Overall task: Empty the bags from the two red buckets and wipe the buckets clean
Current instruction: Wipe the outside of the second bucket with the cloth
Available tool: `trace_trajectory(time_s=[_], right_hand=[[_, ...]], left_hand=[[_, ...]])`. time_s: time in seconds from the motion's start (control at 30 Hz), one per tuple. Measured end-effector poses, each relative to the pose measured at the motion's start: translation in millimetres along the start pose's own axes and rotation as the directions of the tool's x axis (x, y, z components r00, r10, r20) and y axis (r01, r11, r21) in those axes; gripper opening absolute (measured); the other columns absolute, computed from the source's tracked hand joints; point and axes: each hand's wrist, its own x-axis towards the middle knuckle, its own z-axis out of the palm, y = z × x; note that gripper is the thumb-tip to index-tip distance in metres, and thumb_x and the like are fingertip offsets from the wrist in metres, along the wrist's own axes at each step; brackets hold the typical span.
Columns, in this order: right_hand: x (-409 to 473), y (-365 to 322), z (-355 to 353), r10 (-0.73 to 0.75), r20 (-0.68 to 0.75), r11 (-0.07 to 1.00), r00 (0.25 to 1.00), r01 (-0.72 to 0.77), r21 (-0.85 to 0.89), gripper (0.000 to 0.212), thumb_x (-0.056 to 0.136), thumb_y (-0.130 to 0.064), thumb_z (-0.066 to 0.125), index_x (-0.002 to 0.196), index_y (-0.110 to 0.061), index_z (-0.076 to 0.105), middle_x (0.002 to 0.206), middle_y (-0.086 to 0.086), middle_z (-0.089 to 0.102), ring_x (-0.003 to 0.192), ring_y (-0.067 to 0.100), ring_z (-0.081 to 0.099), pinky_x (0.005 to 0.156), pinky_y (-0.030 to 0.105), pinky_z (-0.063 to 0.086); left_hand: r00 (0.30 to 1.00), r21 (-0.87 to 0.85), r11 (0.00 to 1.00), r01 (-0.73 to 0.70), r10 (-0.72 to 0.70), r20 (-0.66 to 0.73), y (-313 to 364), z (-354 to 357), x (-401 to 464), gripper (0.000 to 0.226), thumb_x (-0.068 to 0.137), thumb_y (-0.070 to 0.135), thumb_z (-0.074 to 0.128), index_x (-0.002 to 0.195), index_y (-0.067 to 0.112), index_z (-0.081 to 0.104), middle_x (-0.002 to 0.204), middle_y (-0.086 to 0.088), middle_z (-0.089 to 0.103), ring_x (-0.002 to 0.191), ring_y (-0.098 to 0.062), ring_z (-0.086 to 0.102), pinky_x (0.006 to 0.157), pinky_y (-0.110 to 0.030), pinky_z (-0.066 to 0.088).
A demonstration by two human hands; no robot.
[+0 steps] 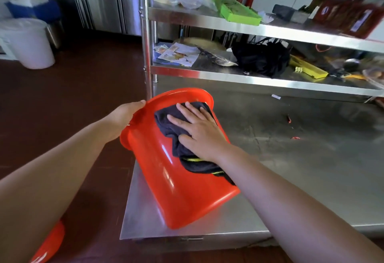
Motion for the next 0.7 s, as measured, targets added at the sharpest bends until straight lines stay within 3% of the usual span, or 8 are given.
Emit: trace_trajectory(time_s=[0.1, 0.23, 0.37, 0.47, 0.53, 0.7], right_hand=[[-35, 1, 4, -0.021, 0.007, 0.996, 1.0, 0.021, 0.087, 0.057, 0.089, -0.029, 0.041, 0.145, -0.04, 0.032, 0.159, -0.012, 0.008, 0.146, 0.007, -0.005, 0.118, 0.032, -0.006], [-78, 2, 6, 0.019, -0.005, 0.983, 1.0, -0.018, 0.184, 0.059, 0.089, -0.021, 0.049, 0.144, -0.037, 0.035, 0.157, -0.014, 0.007, 0.145, 0.004, -0.007, 0.117, 0.029, -0.007], [-96, -17, 10, 0.0, -0.005, 0.996, 1.0, 0.0, 0.089, 0.057, 0.088, -0.033, 0.042, 0.145, -0.037, 0.032, 0.158, -0.01, 0.005, 0.147, 0.012, -0.007, 0.119, 0.038, -0.003], [-104, -36, 20, 0.009, -0.033, 1.0, 0.999, -0.009, -0.012, 0.059, 0.088, -0.047, 0.037, 0.145, -0.037, 0.031, 0.16, -0.003, 0.009, 0.147, 0.019, -0.003, 0.118, 0.046, 0.004], [-105, -41, 23, 0.012, -0.04, 0.998, 0.999, -0.015, -0.065, 0.059, 0.089, -0.051, 0.038, 0.146, -0.037, 0.03, 0.16, -0.001, 0.011, 0.148, 0.021, -0.002, 0.117, 0.049, 0.007], [-93, -48, 24, 0.024, -0.052, 0.997, 0.998, -0.027, -0.072, 0.066, 0.083, -0.061, 0.043, 0.144, -0.039, 0.032, 0.16, -0.002, 0.012, 0.148, 0.02, -0.001, 0.117, 0.052, 0.008]], left_hand=[[0.999, 0.076, 0.997, -0.024, 0.026, -0.021, -5, -11, 0, 0.03, 0.099, 0.033, 0.044, 0.086, 0.014, 0.063, 0.086, -0.007, 0.064, 0.079, -0.019, 0.058, 0.083, -0.032, 0.043], [0.998, 0.154, 0.987, -0.046, 0.052, -0.033, -6, -20, 2, 0.031, 0.1, 0.029, 0.041, 0.086, 0.012, 0.063, 0.082, -0.002, 0.062, 0.075, -0.015, 0.057, 0.067, -0.025, 0.042], [0.976, 0.293, 0.943, -0.16, 0.195, -0.096, 12, -3, 14, 0.026, 0.094, 0.008, 0.043, 0.107, 0.005, 0.065, 0.096, -0.012, 0.062, 0.088, -0.025, 0.056, 0.081, -0.038, 0.047], [0.982, 0.329, 0.929, -0.168, 0.187, -0.025, 24, 12, 20, 0.021, 0.093, 0.027, 0.052, 0.105, 0.018, 0.067, 0.102, -0.006, 0.064, 0.094, -0.021, 0.058, 0.088, -0.035, 0.044], [0.985, 0.357, 0.921, -0.156, 0.171, -0.01, 26, 20, 23, 0.034, 0.093, 0.045, 0.049, 0.117, 0.025, 0.063, 0.112, -0.001, 0.061, 0.104, -0.02, 0.057, 0.097, -0.036, 0.043], [0.97, 0.388, 0.896, -0.216, 0.244, -0.023, 29, 36, 37, 0.042, 0.095, 0.05, 0.042, 0.122, 0.023, 0.06, 0.122, -0.005, 0.061, 0.114, -0.023, 0.055, 0.102, -0.037, 0.04]])
